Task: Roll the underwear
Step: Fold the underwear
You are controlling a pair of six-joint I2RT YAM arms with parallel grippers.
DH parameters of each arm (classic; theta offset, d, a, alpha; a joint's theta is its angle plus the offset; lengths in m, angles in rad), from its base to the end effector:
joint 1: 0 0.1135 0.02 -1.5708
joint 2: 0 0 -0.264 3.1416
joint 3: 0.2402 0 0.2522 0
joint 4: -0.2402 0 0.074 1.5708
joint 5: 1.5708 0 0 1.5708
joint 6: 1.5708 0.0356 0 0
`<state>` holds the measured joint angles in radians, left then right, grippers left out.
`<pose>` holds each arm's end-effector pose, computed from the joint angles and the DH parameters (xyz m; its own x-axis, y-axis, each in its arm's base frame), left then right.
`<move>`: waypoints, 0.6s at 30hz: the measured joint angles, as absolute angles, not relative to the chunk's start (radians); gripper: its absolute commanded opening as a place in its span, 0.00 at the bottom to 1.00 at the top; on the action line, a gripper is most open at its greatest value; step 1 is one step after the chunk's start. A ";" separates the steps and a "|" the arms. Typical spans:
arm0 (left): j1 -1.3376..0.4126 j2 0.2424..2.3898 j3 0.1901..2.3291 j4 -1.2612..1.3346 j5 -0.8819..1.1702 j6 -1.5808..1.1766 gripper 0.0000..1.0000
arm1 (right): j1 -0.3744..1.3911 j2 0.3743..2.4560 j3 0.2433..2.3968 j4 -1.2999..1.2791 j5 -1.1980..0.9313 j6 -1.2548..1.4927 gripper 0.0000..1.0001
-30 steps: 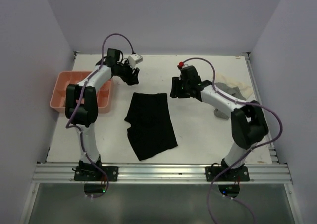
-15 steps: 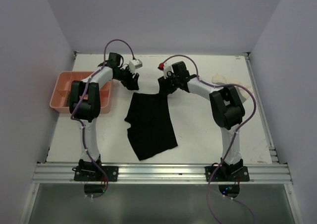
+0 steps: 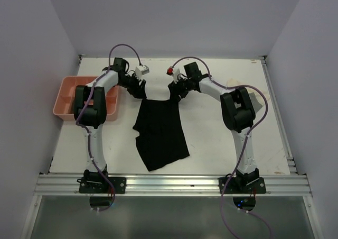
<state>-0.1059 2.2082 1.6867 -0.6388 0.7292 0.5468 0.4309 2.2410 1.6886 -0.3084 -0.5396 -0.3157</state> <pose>0.4544 -0.0722 0.1635 -0.6004 0.4537 -0.6585 0.7673 0.5590 -0.3144 0.4395 0.2222 0.1637 -0.4493 -0.4997 -0.7406 -0.8438 0.5097 0.1680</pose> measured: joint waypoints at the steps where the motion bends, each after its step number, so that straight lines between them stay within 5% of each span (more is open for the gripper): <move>1: -0.104 2.213 1.693 -0.646 0.732 0.547 0.60 | 0.428 2.243 1.694 -0.326 -0.550 -0.321 0.57; 18: -0.090 2.284 1.776 -0.699 0.759 0.544 0.59 | 0.356 2.397 1.967 -0.665 -0.684 -0.415 0.53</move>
<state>-0.0902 2.2845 1.7756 -0.6987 0.7593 0.5438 0.3565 2.3970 1.9675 -0.6647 -0.6838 -0.4149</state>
